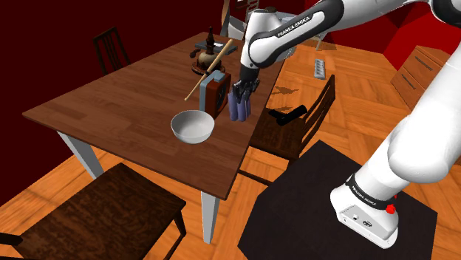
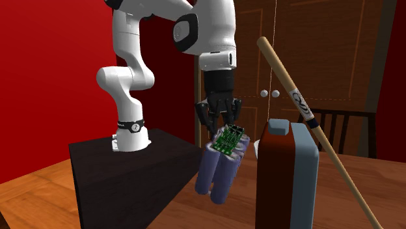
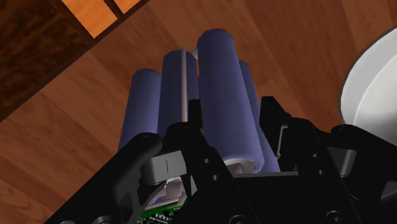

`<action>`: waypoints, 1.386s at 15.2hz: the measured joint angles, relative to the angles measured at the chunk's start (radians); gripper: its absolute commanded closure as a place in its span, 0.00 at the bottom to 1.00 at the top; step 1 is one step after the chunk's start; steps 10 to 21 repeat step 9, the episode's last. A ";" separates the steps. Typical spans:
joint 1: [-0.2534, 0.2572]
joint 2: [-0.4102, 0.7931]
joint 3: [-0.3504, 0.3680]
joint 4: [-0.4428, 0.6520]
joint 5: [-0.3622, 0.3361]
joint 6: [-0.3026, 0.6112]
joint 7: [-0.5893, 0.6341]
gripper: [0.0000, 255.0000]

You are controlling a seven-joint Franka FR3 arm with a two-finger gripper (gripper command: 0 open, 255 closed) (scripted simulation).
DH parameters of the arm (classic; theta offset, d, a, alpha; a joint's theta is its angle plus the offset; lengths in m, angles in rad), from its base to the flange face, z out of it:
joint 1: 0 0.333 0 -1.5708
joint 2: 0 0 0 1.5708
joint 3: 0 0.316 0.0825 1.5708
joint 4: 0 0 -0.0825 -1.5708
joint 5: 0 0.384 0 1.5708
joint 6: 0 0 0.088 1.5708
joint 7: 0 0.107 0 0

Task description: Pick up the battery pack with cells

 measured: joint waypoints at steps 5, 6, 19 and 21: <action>0.000 -0.038 0.000 0.025 0.001 -0.063 -0.001 1.00; 0.000 -0.046 0.000 0.030 0.001 -0.077 0.000 1.00; 0.000 -0.059 0.000 0.050 0.001 -0.110 0.000 1.00; 0.000 -0.059 0.000 0.050 0.001 -0.110 0.000 1.00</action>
